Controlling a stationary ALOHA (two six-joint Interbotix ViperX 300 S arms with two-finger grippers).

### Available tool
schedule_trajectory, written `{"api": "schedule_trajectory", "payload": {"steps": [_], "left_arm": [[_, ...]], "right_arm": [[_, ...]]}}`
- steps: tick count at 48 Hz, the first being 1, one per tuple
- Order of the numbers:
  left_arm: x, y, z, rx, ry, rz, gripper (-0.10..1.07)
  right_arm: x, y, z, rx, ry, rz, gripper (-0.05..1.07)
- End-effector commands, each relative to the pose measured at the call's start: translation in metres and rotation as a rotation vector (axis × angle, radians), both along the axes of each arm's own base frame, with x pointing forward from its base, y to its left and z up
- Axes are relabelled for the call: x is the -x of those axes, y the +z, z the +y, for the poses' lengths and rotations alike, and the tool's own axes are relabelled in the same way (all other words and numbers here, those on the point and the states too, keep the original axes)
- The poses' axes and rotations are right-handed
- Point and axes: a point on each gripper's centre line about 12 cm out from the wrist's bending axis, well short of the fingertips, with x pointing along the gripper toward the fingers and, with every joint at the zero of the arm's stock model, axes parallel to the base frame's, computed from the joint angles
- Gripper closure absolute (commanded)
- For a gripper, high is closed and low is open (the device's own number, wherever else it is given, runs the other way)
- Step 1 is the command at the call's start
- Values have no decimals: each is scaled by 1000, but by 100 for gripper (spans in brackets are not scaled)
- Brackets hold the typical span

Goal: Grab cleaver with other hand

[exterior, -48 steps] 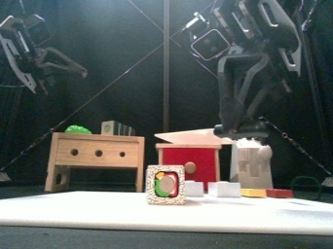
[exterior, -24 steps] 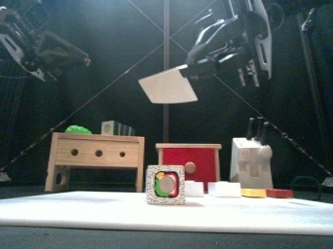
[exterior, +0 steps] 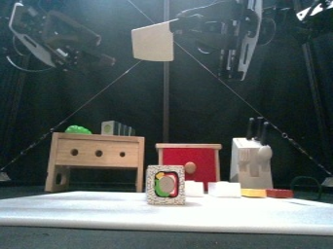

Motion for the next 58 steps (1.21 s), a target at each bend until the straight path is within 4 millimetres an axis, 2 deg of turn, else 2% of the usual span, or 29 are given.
{"api": "schedule_trajectory", "payload": {"steps": [1,9,16,26,34,45,58], "left_arm": [[-15,15,0,-38,-17,-46,-4],[-22,14,5,-104,-36,-69,-4],[-28,14,-5,-188,-119,-103,-4],[-28,8,-15,-346,-241,-92,-4],[-29,9,-7,-332,-212,-93,-4],[-38,1,-2,-312,-225,-101,-3],[-51,-19,-5,-296,-272,-69,10]], "right_arm": [[2,14,1,15,29,-58,63],[2,8,2,11,48,-49,63],[5,-5,5,-72,67,5,63],[5,-6,7,-102,113,30,63],[0,-2,8,-82,133,25,63],[-7,-14,6,-82,134,54,63],[-9,-18,4,-61,143,61,63]]}}
